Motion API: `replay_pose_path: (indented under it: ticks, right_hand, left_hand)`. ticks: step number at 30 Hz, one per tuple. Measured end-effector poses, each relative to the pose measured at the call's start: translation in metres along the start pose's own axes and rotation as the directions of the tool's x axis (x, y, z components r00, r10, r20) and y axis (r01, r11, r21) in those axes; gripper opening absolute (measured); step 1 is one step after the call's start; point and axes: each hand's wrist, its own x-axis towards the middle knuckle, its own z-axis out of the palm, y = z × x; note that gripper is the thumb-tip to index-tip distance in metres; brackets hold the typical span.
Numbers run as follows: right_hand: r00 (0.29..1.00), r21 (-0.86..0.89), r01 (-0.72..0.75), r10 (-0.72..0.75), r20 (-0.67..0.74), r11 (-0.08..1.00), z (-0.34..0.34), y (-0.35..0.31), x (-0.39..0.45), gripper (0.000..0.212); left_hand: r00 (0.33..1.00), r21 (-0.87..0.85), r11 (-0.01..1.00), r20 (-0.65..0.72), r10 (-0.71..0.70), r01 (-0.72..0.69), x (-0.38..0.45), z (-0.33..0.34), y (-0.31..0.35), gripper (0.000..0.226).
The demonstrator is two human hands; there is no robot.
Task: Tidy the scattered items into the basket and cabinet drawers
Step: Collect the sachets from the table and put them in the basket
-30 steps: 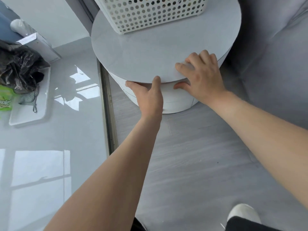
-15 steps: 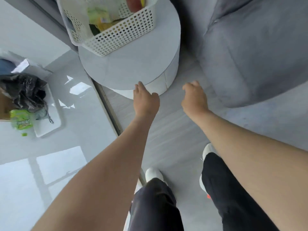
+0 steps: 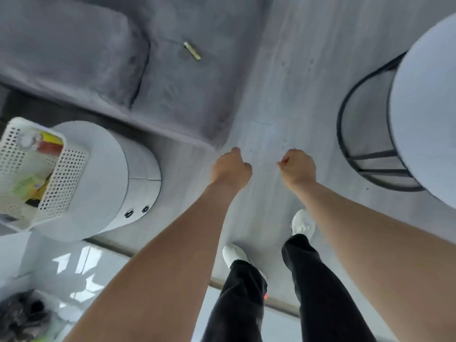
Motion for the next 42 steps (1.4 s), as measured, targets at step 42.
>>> replay_pose_path:
  ticks: [42]
  right_hand:
    - [0.916,0.378,-0.242,0.339,-0.216,0.894,-0.452,0.449,0.414,0.077]
  left_hand:
    - [0.807,0.302,0.749,0.166,0.567,-0.589,0.257,0.237,0.716,0.094]
